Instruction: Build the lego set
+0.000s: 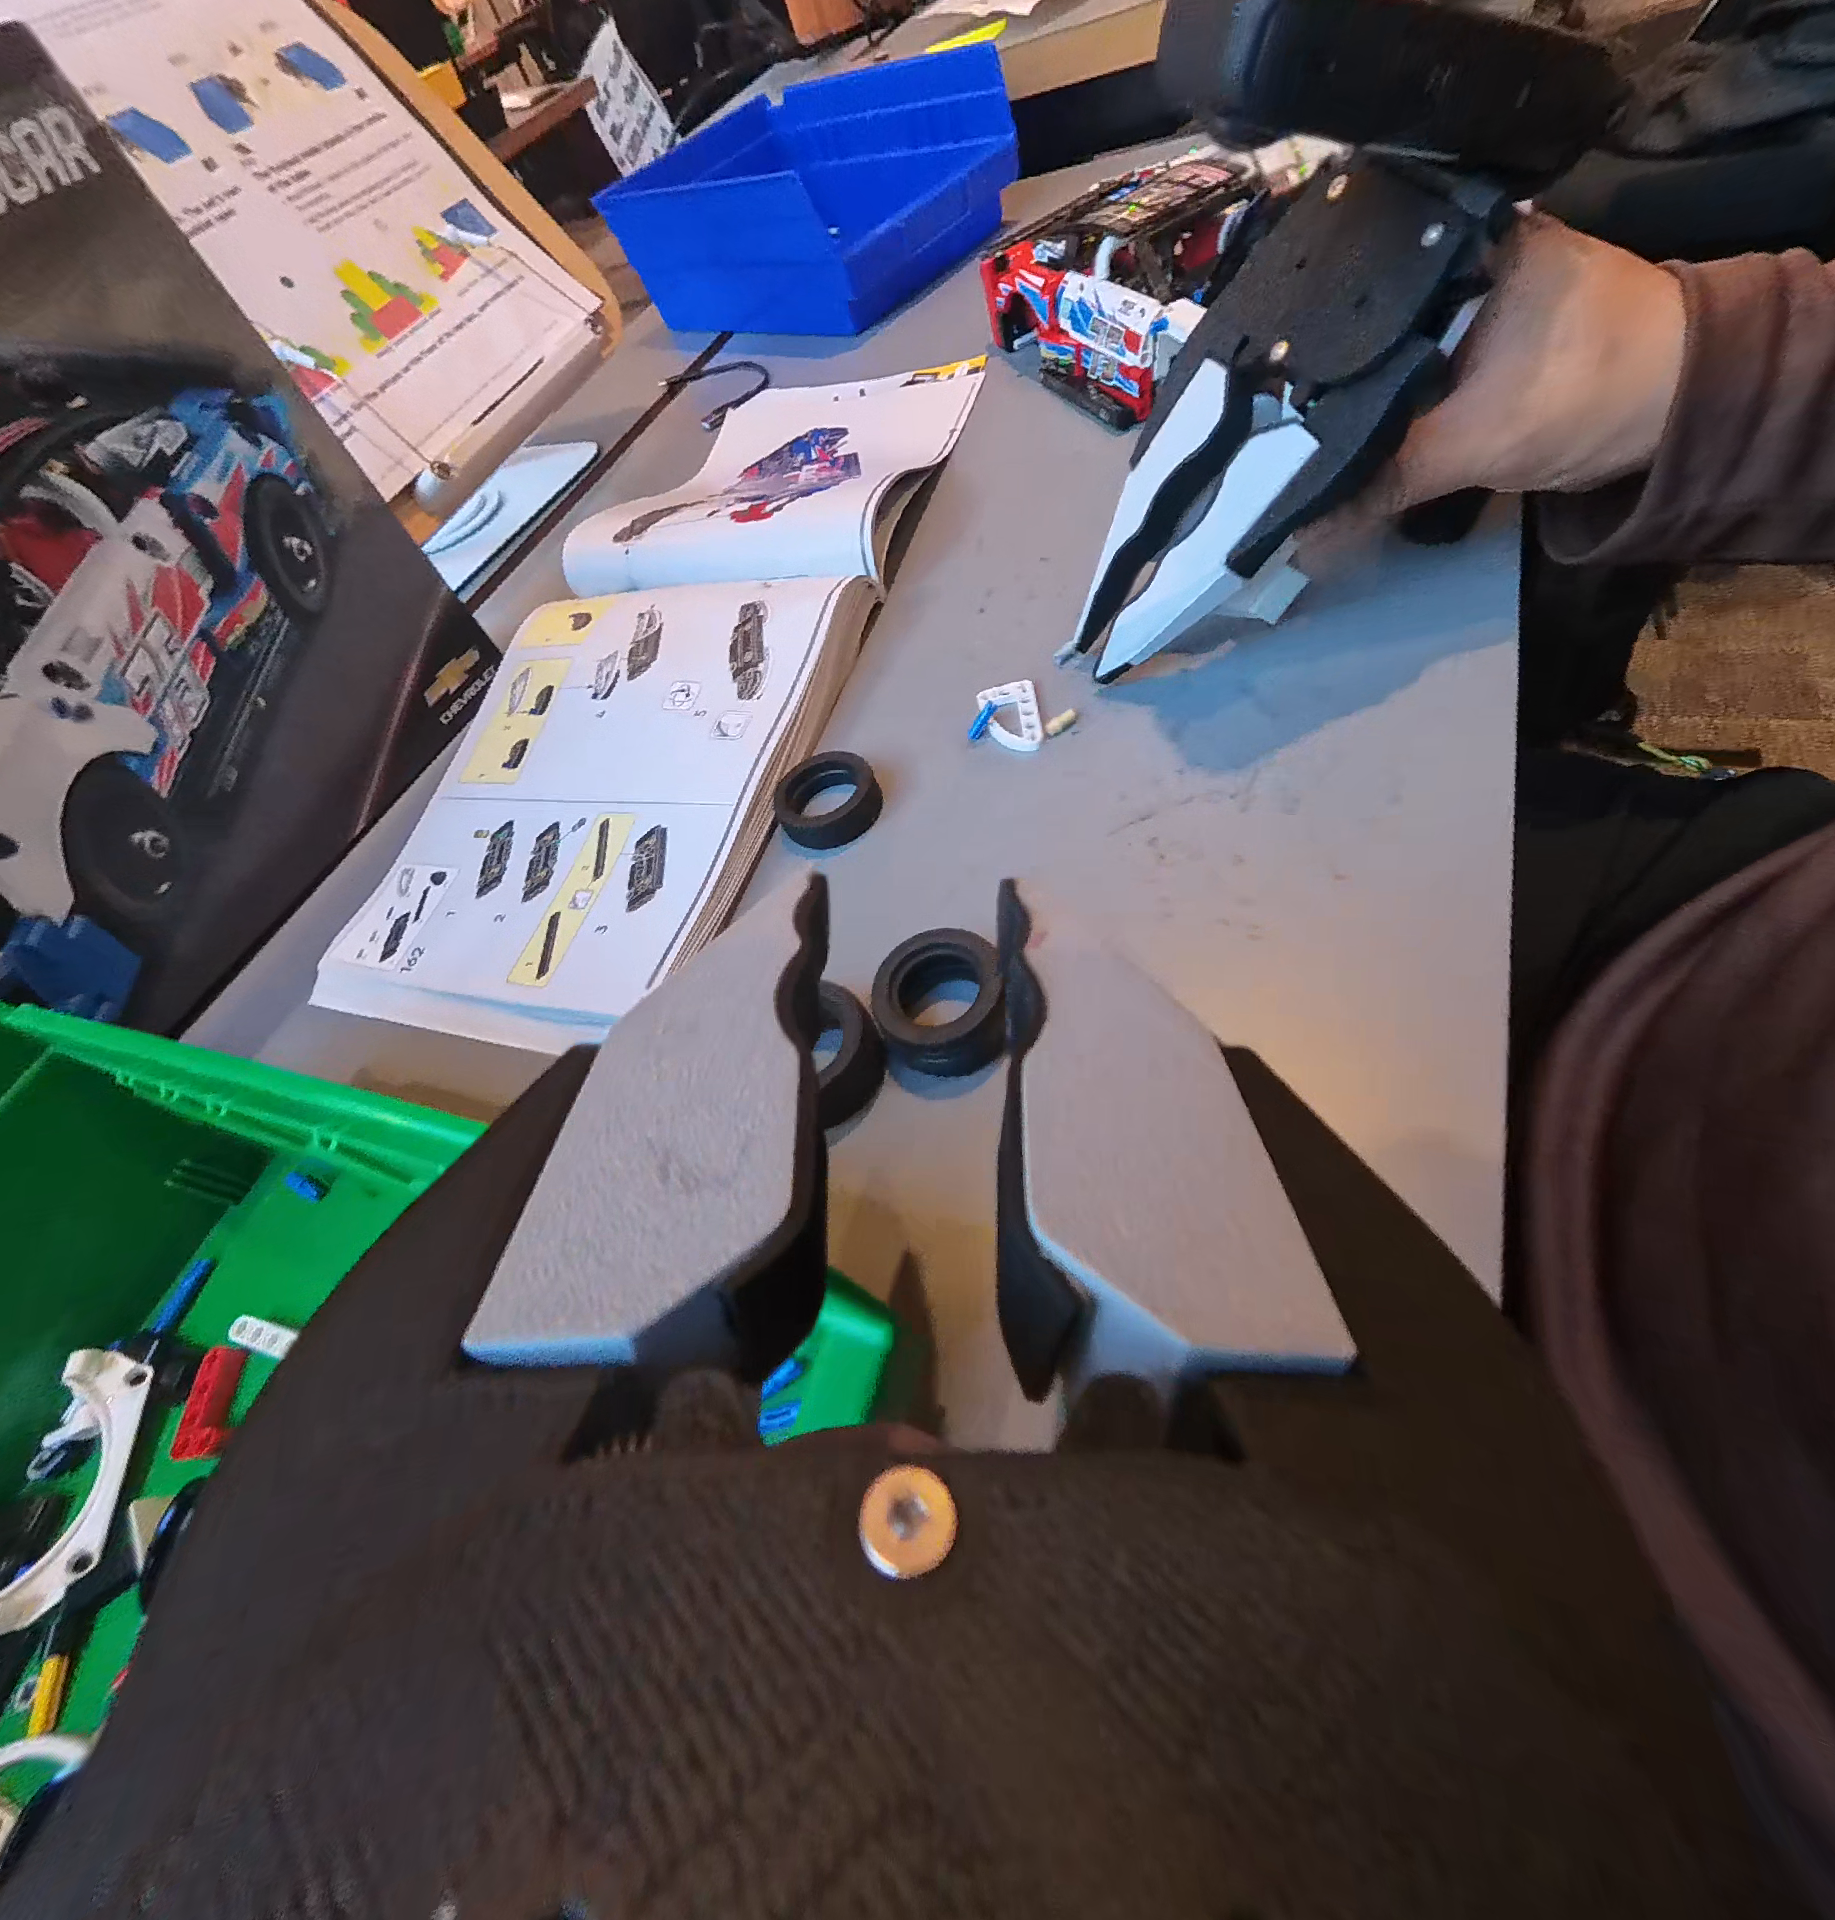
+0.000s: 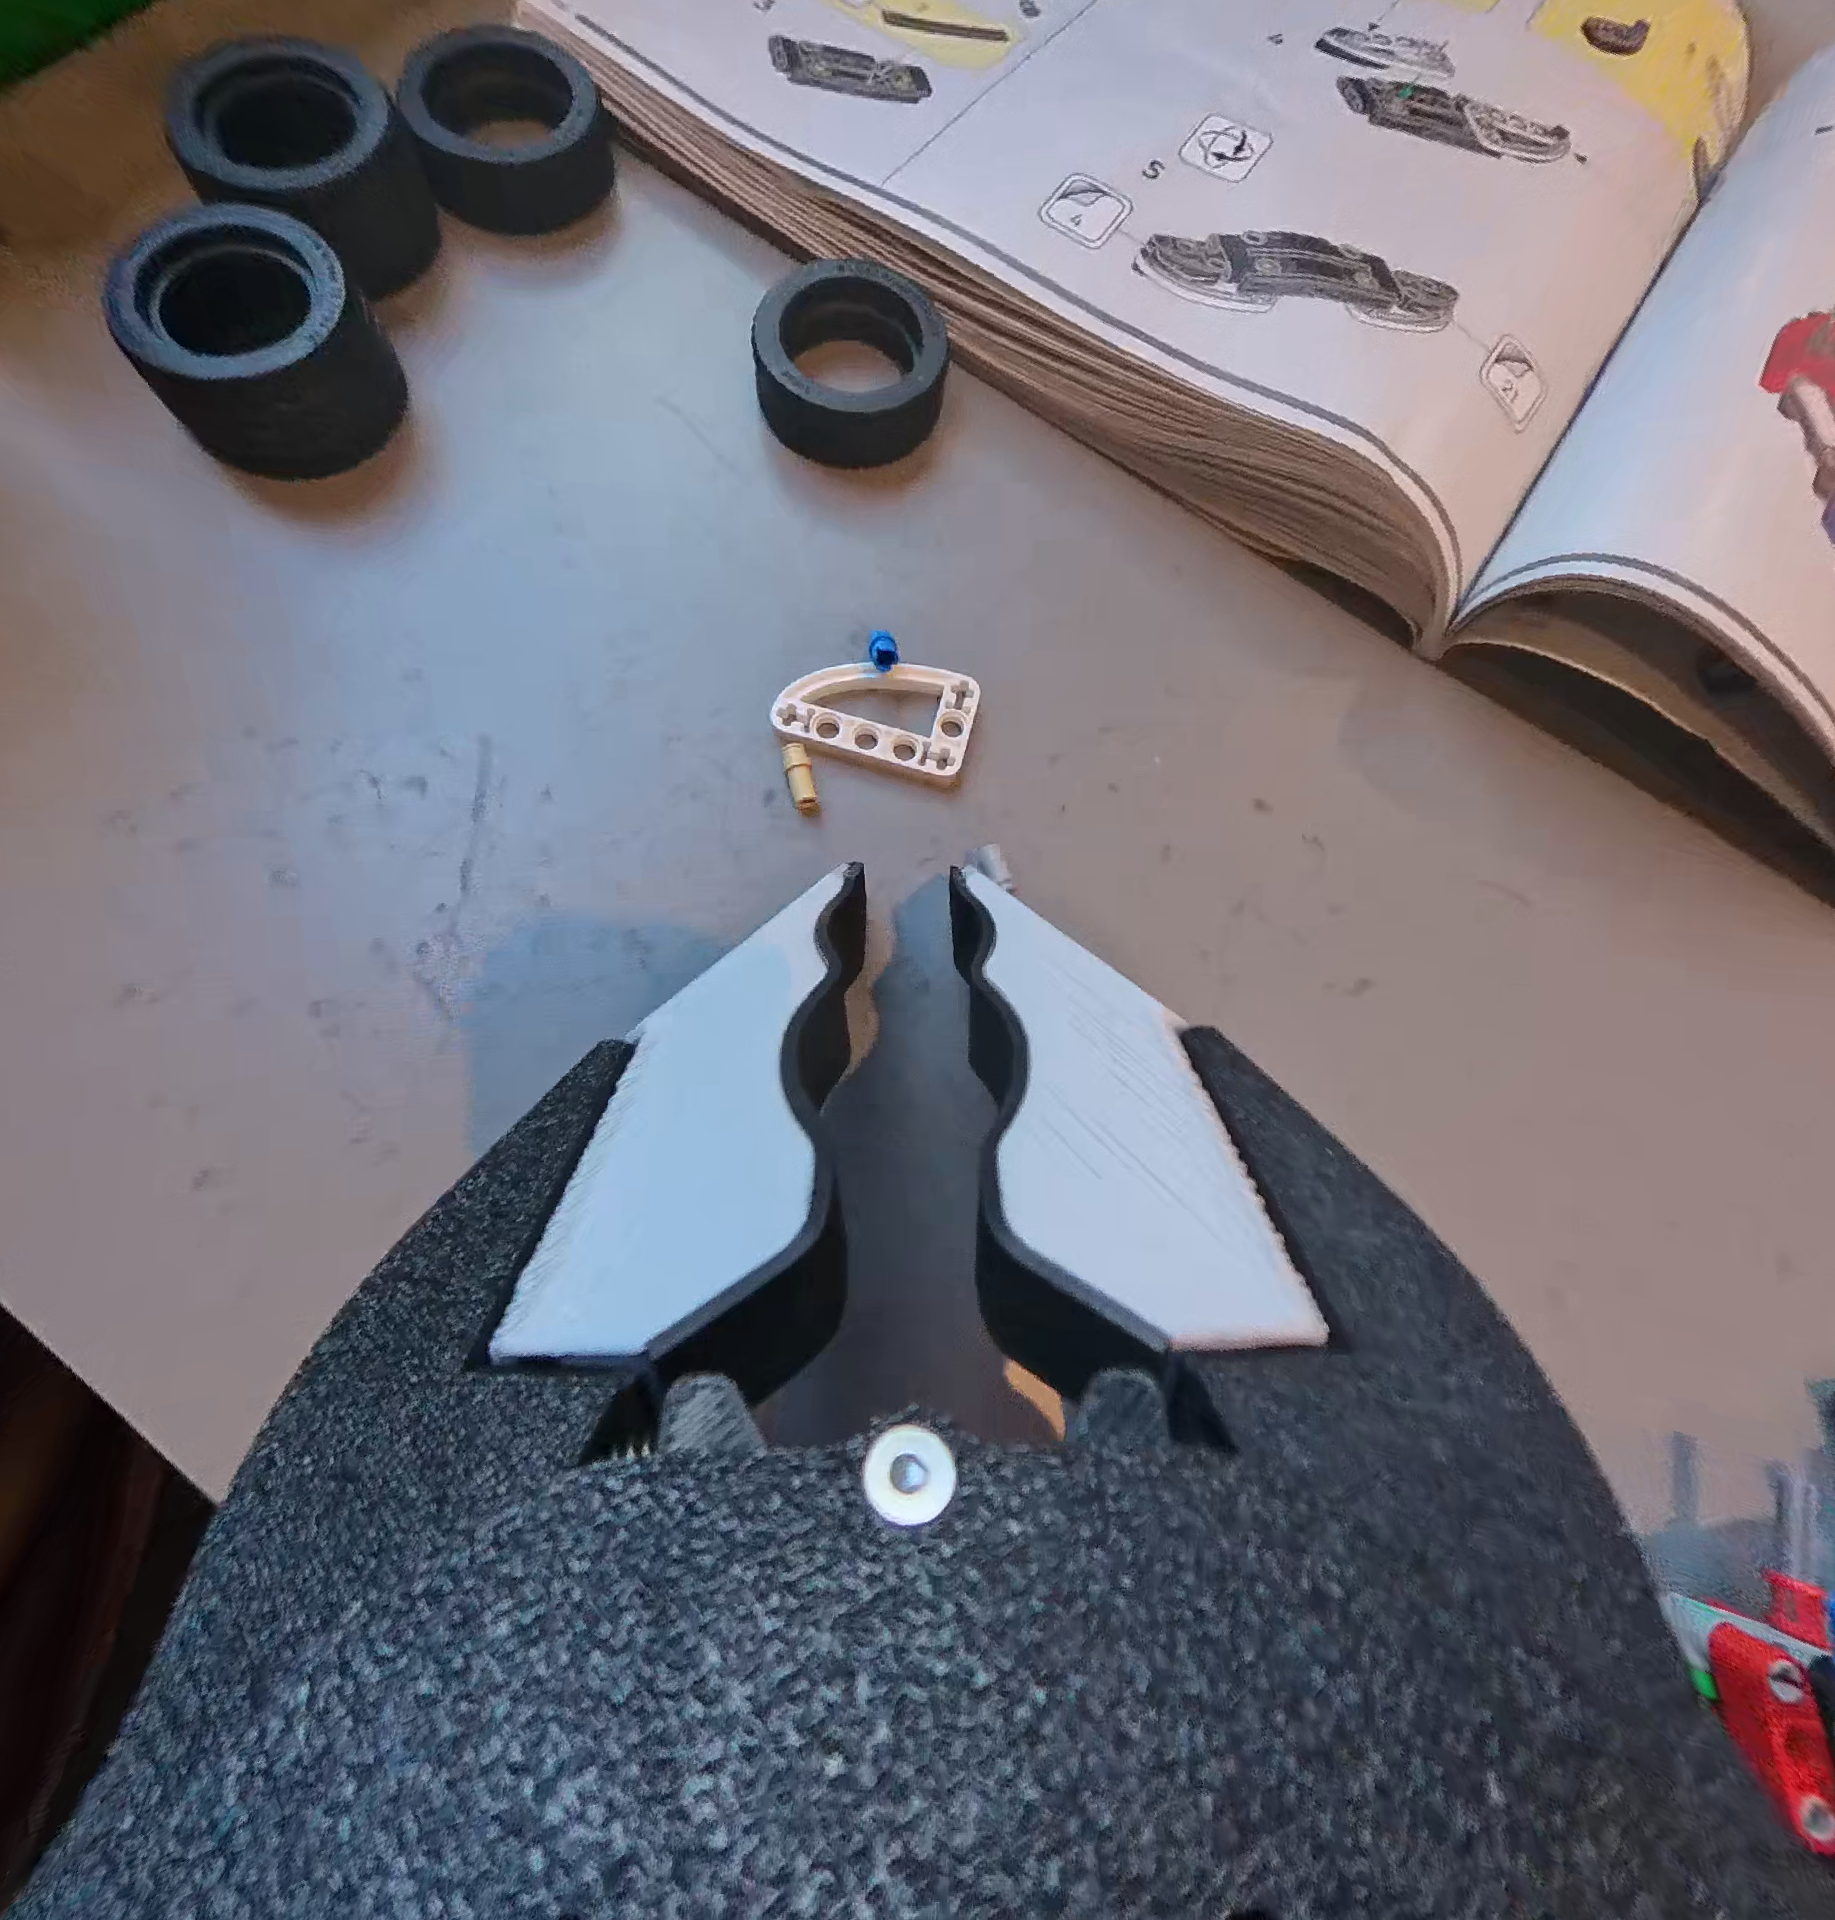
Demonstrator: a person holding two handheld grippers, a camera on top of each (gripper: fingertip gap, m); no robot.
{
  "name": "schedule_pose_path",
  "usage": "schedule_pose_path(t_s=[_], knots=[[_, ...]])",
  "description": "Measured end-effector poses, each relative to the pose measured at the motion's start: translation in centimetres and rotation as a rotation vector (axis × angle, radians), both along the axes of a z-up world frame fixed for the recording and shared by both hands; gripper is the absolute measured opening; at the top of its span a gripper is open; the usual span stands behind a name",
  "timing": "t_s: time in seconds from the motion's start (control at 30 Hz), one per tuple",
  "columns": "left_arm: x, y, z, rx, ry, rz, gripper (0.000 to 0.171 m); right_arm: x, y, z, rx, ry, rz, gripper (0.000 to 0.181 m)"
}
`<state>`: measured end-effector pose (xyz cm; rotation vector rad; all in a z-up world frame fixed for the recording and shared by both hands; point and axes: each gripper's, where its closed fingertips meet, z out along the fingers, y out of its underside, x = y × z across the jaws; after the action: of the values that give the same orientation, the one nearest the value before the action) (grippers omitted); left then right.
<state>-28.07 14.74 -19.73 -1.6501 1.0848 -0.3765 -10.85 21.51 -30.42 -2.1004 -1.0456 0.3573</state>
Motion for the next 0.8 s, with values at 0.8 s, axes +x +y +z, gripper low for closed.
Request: schedule_pose_path(t_s=[0.8], knots=[[-0.3, -0.2, 0.0, -0.014, -0.024, 0.002, 0.030, -0.8, 6.1, 2.6, -0.038, 0.109, -0.153, 0.025]])
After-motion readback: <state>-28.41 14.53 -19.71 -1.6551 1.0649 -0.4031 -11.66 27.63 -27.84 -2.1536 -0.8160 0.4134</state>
